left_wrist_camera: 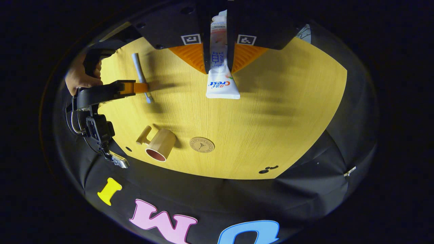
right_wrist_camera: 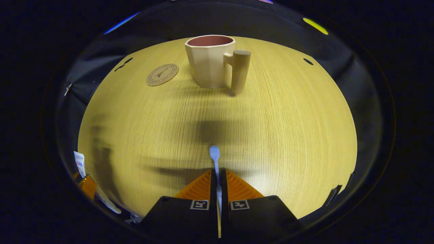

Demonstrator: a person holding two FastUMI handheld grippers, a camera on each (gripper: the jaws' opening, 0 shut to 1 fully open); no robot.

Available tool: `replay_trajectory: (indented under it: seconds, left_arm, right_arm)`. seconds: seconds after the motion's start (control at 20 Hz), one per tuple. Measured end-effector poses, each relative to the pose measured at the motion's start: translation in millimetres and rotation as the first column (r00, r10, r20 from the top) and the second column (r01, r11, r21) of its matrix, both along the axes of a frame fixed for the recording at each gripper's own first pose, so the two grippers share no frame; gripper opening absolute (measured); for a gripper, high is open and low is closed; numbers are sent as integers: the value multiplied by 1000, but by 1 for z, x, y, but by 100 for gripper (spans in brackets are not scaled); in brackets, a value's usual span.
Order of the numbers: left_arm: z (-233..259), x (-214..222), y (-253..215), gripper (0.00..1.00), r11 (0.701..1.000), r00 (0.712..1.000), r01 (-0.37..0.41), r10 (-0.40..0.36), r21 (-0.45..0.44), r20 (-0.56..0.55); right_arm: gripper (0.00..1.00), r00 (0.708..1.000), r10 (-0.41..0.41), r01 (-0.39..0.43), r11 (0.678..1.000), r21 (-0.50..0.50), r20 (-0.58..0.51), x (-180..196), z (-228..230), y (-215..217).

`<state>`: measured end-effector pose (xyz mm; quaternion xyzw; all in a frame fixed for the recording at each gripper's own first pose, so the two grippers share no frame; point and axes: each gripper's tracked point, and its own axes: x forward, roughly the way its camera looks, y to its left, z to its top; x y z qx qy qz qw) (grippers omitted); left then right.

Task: Put the toothbrush and toothpaste on the desktop into the cup, then pick up the cup and place it on the coaster on the desktop.

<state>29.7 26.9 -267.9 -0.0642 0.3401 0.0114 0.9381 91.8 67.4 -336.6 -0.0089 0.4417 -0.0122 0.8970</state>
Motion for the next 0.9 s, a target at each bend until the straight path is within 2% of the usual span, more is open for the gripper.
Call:
replay_trajectory:
  seconds: [0.25, 0.45, 0.7, 0.9]
  left_arm:
    - [1, -2, -7, 24, 1000, 1000, 1, -1, 3, -1]
    - [6, 0, -12, 24, 1000, 1000, -3, 3, -3, 23]
    - [38, 14, -26, 24, 999, 990, 11, -3, -51, 143]
    - [88, 40, -42, 24, 996, 957, 35, -11, -78, 291]
  right_arm:
    - [6, 999, 2, -4, 998, 65, 35, -8, 2, 2]
    - [5, 988, 23, -47, 987, 155, 150, -15, 32, 9]
    - [5, 933, 80, -159, 967, 200, 352, -25, 89, 18]
    - [5, 875, 87, -217, 949, 227, 476, -25, 134, 19]
